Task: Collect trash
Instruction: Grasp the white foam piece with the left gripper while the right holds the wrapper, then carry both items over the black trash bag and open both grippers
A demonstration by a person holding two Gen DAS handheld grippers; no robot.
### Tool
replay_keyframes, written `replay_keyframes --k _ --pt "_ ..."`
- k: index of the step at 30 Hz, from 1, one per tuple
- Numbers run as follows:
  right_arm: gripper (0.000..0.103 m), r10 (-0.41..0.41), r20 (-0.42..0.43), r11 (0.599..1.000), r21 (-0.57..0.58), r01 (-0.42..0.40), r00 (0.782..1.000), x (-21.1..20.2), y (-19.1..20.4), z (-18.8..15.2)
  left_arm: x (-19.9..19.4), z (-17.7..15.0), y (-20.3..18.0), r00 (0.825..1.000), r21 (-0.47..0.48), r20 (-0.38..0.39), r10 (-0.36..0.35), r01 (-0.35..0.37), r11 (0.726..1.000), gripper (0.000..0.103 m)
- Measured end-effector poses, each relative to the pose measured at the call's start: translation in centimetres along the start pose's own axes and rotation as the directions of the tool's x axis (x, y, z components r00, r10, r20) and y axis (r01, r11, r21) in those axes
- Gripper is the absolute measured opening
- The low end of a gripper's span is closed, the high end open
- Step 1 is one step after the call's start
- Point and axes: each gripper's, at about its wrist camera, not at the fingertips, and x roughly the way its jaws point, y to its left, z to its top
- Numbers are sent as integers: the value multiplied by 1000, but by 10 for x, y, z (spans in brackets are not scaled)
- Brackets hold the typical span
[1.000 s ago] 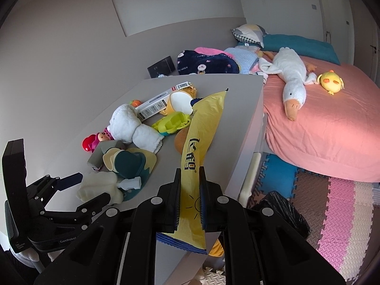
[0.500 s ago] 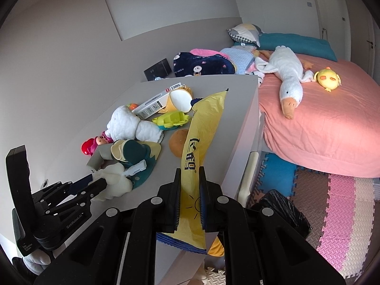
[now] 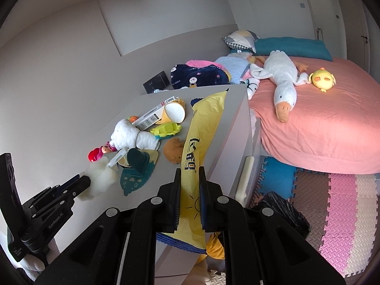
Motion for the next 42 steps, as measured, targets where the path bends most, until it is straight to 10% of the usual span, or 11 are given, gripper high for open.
replay_keyframes --k 30,32,36,42 --pt "14 -188 -7 976 107 187 982 -45 -137 5 34 11 -177 971 145 -116 -211 226 963 21" --pt "15 -211 -48 972 95 214 976 -36 -146 9 44 7 -187 963 159 -159 -219 244 957 32" --pt "65 -301 -62 948 89 306 952 -29 -162 20 51 1 -198 973 199 -156 -168 198 960 91" --pt "65 -336 -35 935 107 338 941 -29 -172 35 57 10 -195 981 224 -141 -132 161 961 92"
